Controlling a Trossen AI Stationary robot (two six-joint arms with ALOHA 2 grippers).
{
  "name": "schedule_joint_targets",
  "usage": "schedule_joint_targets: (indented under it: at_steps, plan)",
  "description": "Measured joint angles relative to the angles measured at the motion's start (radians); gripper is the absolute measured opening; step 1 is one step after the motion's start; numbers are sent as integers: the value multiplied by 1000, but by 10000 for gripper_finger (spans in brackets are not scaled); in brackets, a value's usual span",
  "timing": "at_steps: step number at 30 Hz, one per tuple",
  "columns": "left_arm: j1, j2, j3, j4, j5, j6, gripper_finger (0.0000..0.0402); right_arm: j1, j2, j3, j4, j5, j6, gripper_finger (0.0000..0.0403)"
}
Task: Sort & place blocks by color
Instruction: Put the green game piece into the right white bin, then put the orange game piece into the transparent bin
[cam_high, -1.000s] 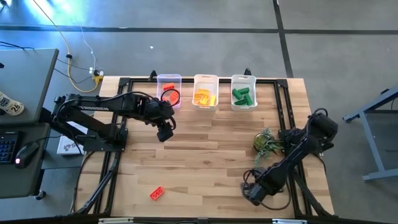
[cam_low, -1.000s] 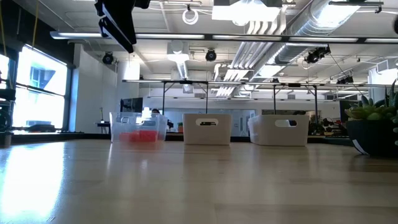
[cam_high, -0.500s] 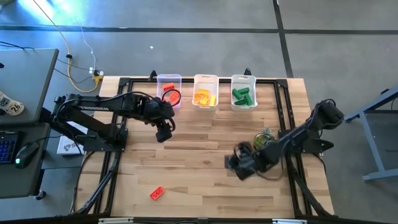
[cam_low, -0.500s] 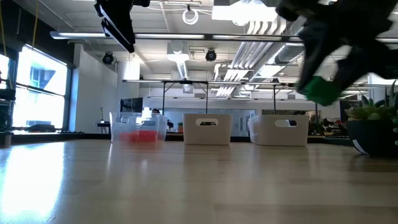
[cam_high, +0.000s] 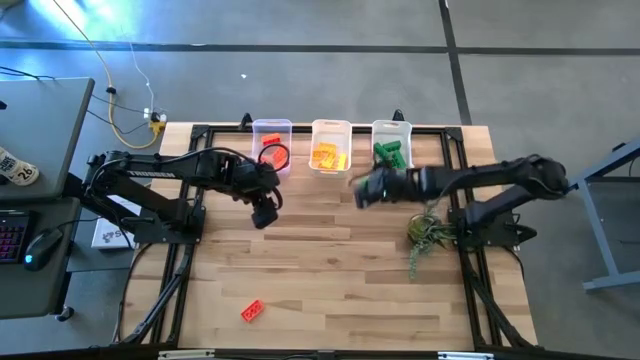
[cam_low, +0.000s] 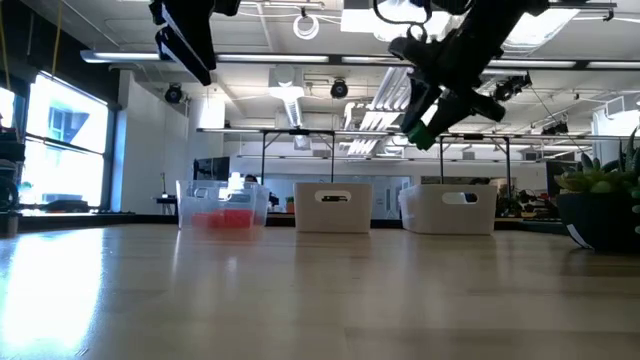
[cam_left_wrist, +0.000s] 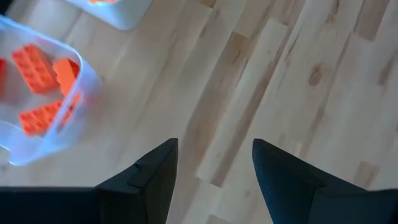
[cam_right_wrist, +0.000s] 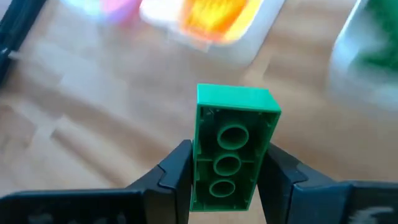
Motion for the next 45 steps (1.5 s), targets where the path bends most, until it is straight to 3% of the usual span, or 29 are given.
schedule_joint_targets:
  at_steps: [9,17,24,35,40,45]
  plan:
    - [0,0,0,0,12,-233,195,-361,-54,0,3,-5,-477,113]
    - [-25,0,0,-75,28,-384,195,-554,35,0,-2,-102,-735,113]
    - [-119,0,0,-82,-5,-520,195,-620,118,0,-47,-111,-841,116]
    - [-277,0,0,-80,-2,-683,195,-642,134,0,-40,-151,-918,203]
    - [-345,30,-1,-76,9,-761,195,-642,134,0,-41,-158,-924,209]
    - [-400,68,-1,-76,29,-822,202,-642,95,0,-48,-256,-877,209]
